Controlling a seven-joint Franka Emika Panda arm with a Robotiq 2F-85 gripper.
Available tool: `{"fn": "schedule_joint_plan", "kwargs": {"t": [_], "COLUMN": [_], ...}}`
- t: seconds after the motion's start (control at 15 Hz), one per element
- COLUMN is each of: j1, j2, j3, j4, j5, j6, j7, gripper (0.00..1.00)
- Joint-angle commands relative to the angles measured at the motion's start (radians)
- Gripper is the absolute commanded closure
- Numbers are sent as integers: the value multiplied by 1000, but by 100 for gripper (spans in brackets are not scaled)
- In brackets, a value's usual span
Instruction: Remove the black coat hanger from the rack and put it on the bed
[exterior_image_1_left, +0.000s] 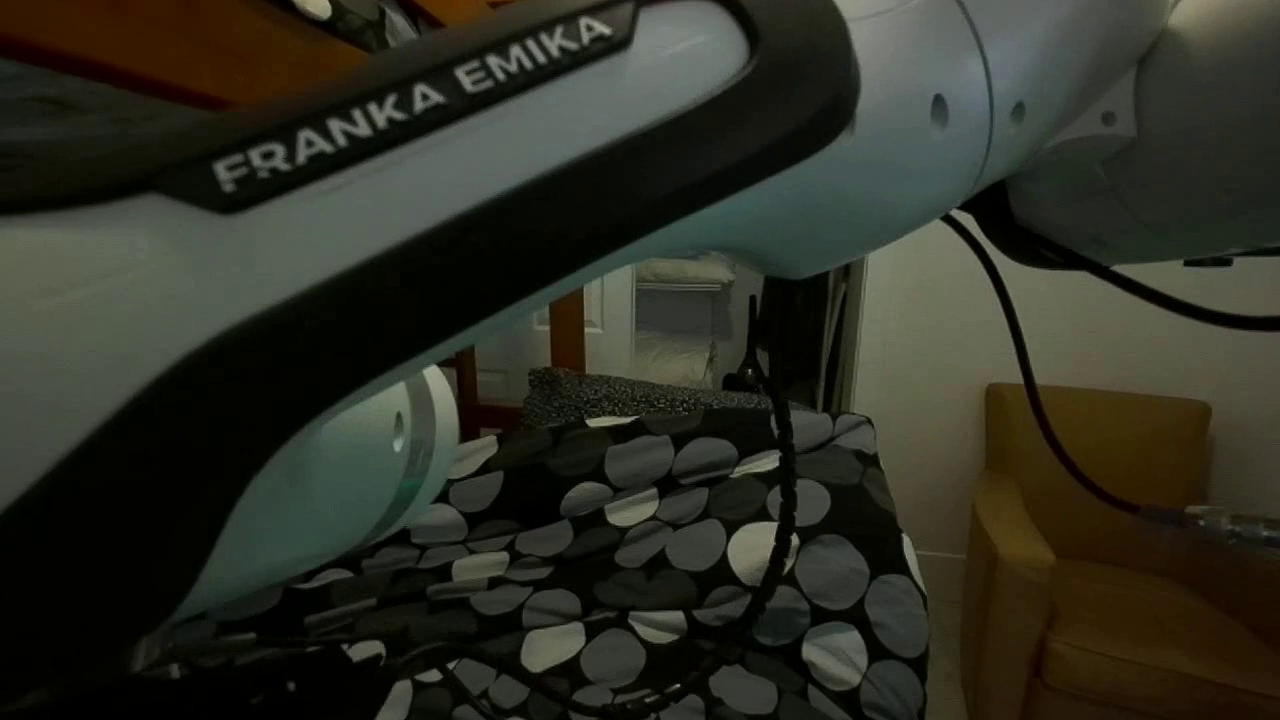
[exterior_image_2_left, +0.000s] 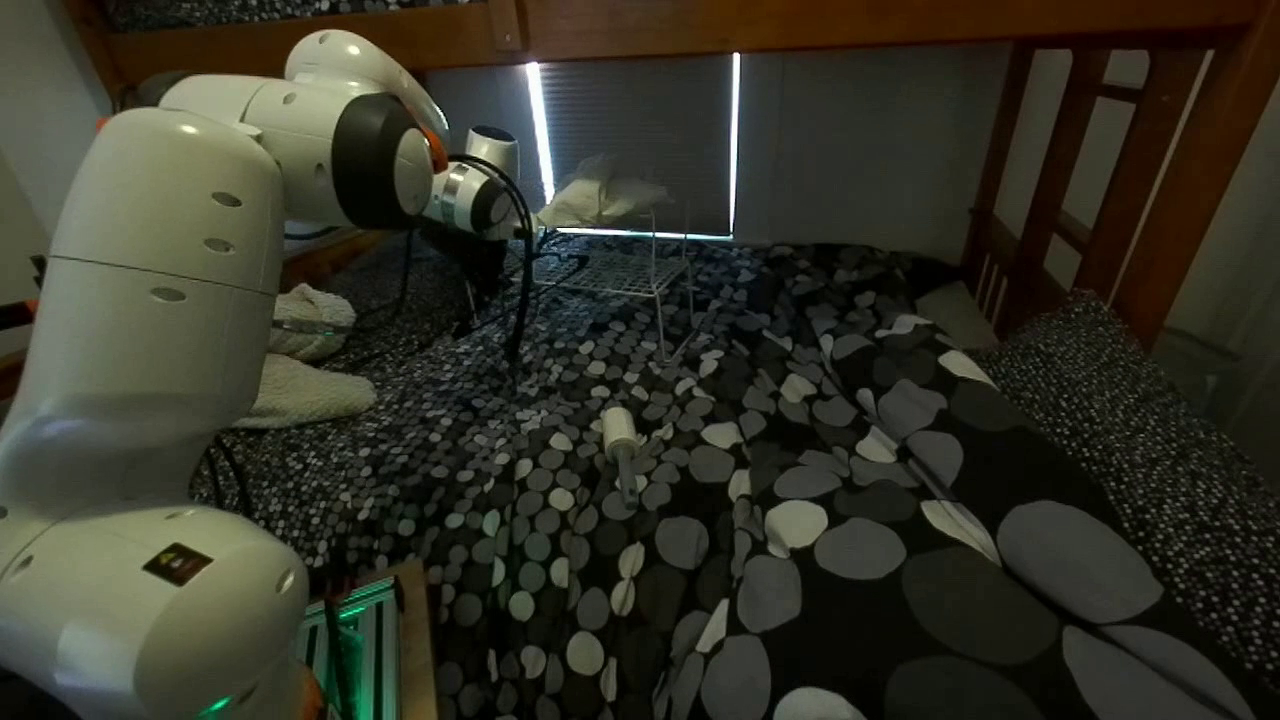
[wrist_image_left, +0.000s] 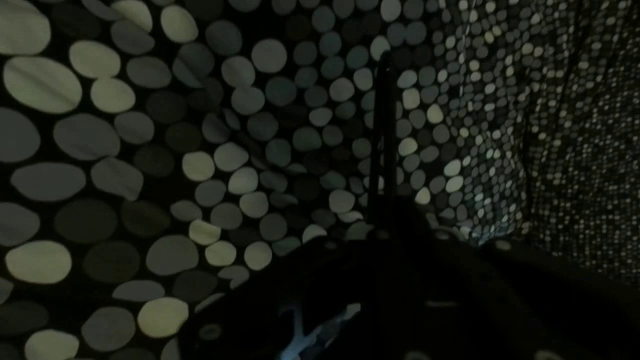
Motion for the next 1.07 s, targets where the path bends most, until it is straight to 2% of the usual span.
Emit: {"fn": "schedule_joint_plan", "kwargs": {"t": [0.0, 0.27, 0.4, 0.47, 0.6, 0.67, 0.73, 1.0], "j1": [57, 99, 98, 78, 73, 71, 64, -4], "j2": [-163, -312, -389, -273, -335, -352, -389, -599], "j3": [-35, -37, -30, -6, 0, 0, -13, -24], "j4": [-194, -389, -488, -339, -414, -435, -475, -699], "j5": [-5, -4, -10, -9, -10, -11, -16, -1], "j6": [-17, 75, 133, 68, 99, 105, 159, 164], "j7": [195, 456, 567, 474, 532, 540, 589, 710], "gripper": [98, 98, 98, 92, 92, 98, 98, 98]}}
